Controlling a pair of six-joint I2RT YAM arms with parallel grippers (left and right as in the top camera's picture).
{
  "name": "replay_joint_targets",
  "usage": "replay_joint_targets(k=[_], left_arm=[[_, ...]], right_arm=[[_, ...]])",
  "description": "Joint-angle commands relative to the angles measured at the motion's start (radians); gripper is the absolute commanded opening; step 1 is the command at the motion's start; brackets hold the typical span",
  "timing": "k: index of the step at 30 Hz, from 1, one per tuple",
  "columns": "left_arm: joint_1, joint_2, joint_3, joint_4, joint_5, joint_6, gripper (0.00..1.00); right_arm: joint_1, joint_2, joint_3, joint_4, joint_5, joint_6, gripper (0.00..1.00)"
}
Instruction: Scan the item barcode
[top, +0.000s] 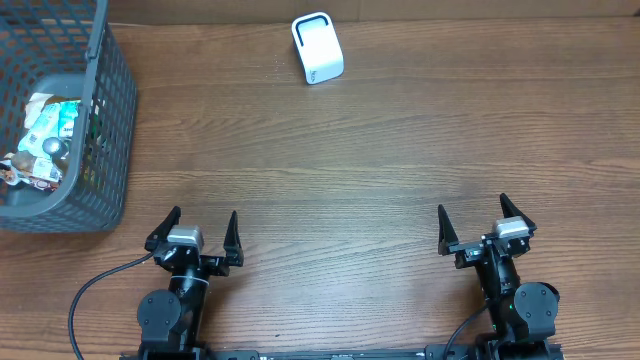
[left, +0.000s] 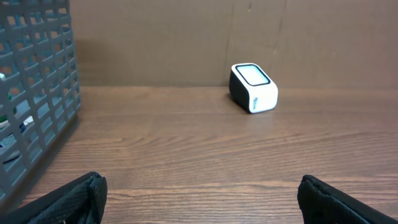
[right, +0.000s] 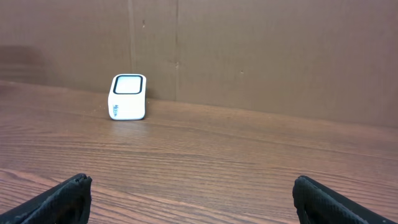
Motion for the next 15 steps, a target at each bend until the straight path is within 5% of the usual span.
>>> replay_joint_targets(k=[1, 6, 15], left_arm=[[-0.006, -0.011, 0.002, 0.077, 0.04, 0.03, 1.0], [-0.006, -0.003, 0.167, 0.084, 0.094, 0.018, 1.0], [-0.006, 0.377, 0.89, -0.446, 0.057, 0.081, 1.0]], right_arm=[[-0.003, -0.01, -0.011, 0.003, 0.008, -0.001, 1.0], [-0.003, -0.01, -0.011, 0.003, 0.008, -0.001, 1.0], [-0.003, -0.01, -0.011, 0.003, 0.008, -0.001, 1.0]])
